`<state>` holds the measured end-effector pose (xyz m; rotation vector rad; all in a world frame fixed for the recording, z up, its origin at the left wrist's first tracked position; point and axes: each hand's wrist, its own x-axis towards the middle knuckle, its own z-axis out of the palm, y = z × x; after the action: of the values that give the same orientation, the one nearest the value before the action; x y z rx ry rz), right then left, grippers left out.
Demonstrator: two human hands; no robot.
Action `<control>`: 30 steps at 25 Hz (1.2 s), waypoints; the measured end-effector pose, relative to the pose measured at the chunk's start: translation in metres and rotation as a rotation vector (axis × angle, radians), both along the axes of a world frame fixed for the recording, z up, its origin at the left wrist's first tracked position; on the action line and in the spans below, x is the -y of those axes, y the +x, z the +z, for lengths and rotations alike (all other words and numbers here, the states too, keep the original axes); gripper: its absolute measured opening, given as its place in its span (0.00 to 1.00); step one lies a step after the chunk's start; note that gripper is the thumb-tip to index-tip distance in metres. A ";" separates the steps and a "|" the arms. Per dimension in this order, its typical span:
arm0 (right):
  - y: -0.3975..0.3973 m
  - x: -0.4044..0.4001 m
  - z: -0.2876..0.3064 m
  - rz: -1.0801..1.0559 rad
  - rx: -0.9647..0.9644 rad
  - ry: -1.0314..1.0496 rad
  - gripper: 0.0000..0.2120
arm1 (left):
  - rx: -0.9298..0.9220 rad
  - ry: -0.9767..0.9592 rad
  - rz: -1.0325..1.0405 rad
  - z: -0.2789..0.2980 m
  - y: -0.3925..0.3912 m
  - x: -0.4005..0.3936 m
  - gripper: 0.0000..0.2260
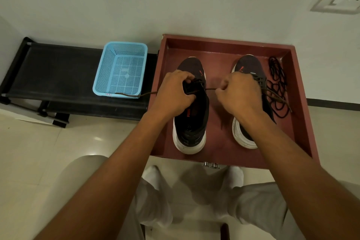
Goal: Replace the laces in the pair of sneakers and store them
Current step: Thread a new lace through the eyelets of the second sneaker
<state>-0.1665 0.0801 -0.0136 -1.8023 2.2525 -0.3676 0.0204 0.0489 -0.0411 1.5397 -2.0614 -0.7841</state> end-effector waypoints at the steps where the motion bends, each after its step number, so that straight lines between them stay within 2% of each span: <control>1: -0.007 0.000 0.002 -0.038 -0.030 0.013 0.06 | -0.003 0.008 -0.001 0.001 0.001 0.001 0.25; 4: -0.017 0.003 0.002 -0.042 -0.068 0.122 0.07 | -0.017 0.055 -0.022 0.005 0.001 0.001 0.24; 6: -0.009 0.004 -0.002 0.019 -0.067 0.116 0.11 | -0.096 0.105 -0.015 0.010 0.004 0.004 0.18; 8: 0.001 0.004 -0.004 0.135 0.032 0.062 0.13 | -0.206 0.125 0.029 0.014 0.007 0.008 0.11; 9: 0.006 0.004 -0.006 0.186 0.094 0.034 0.11 | -0.213 0.123 0.045 0.014 0.009 0.009 0.12; 12: 0.011 0.003 -0.008 0.186 0.153 -0.024 0.06 | -0.133 0.117 0.041 0.014 0.017 0.008 0.23; 14: 0.007 0.002 -0.008 0.116 0.113 -0.030 0.05 | -0.126 0.131 0.031 0.011 0.019 0.007 0.24; 17: 0.003 0.000 -0.005 0.067 0.071 0.008 0.06 | -0.088 0.129 0.050 0.008 0.017 0.009 0.17; 20: -0.002 0.000 -0.005 0.015 0.001 0.057 0.08 | -0.082 0.085 0.167 0.009 0.020 0.010 0.08; 22: -0.013 0.003 -0.003 -0.042 -0.069 0.102 0.09 | -0.063 0.085 0.223 0.009 0.024 0.011 0.06; 24: -0.018 0.006 -0.002 -0.025 -0.086 0.123 0.08 | -0.048 0.118 0.190 0.010 0.027 0.011 0.06; 28: 0.000 0.007 -0.004 0.189 0.099 0.052 0.08 | -0.018 0.118 0.141 0.010 0.021 0.011 0.03; 30: 0.008 0.005 -0.007 0.196 0.160 0.041 0.05 | 0.001 0.108 0.154 0.008 0.018 0.010 0.05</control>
<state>-0.1587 0.0746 -0.0203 -1.8798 1.9436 -0.4090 0.0388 0.0392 -0.0332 1.7339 -1.9021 -0.8472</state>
